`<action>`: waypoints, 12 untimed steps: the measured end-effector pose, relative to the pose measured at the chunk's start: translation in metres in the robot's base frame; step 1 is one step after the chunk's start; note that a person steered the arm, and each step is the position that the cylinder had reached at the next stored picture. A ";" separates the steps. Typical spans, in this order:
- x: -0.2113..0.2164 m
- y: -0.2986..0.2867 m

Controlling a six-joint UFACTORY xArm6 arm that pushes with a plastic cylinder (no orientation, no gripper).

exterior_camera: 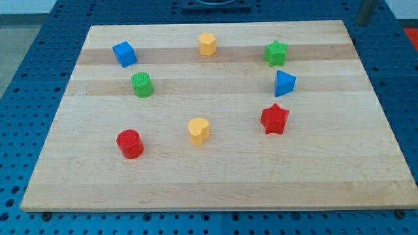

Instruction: Separate the green star and the yellow hexagon

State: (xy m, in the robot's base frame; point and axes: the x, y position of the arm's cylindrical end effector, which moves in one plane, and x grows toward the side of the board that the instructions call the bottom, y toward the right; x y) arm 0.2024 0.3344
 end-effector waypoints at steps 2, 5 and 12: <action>0.000 -0.016; 0.002 -0.034; 0.181 -0.125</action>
State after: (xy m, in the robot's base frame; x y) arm 0.3831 0.2090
